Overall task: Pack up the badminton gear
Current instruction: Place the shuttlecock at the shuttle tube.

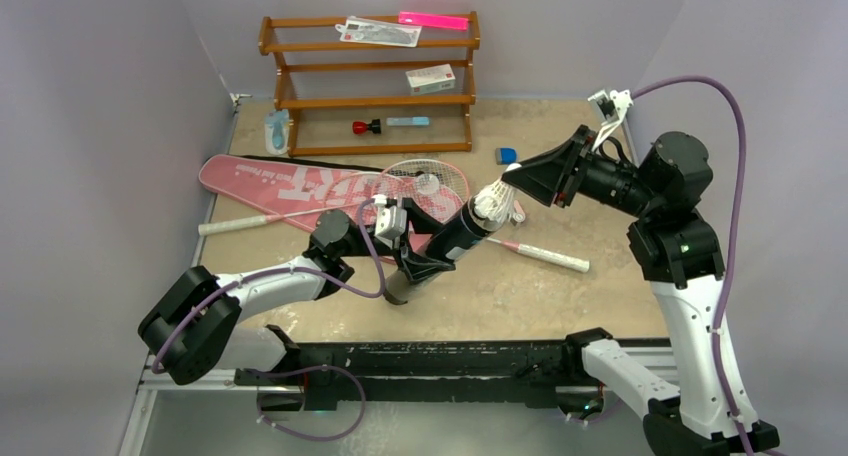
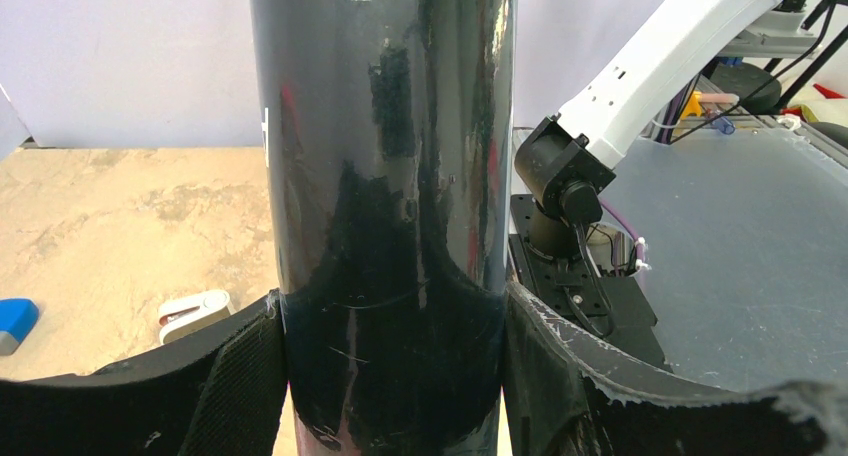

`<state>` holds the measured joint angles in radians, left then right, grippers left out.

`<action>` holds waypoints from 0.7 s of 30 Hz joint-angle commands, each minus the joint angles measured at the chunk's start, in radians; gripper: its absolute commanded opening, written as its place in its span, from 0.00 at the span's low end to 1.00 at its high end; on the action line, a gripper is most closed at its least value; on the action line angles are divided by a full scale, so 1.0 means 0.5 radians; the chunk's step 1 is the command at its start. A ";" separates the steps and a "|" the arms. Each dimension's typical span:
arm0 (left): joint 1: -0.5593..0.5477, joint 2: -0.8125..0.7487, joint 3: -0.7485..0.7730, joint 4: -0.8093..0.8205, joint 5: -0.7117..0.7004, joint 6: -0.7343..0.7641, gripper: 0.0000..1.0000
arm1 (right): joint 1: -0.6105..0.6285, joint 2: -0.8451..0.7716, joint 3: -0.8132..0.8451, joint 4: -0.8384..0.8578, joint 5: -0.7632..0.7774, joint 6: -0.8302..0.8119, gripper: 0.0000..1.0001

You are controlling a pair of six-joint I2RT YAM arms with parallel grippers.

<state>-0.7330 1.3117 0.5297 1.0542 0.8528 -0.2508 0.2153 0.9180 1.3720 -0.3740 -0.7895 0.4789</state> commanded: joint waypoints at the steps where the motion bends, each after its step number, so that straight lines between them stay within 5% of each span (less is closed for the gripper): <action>1: 0.012 -0.028 0.066 0.041 0.012 -0.002 0.51 | -0.007 0.003 -0.013 -0.016 -0.074 -0.005 0.00; 21: 0.011 0.002 0.088 -0.004 0.018 0.011 0.50 | -0.007 0.022 -0.064 -0.019 0.000 -0.133 0.00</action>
<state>-0.7330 1.3117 0.5365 1.0309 0.8528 -0.2485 0.2153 0.9237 1.3392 -0.3927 -0.7967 0.4435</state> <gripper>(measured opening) 0.644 0.308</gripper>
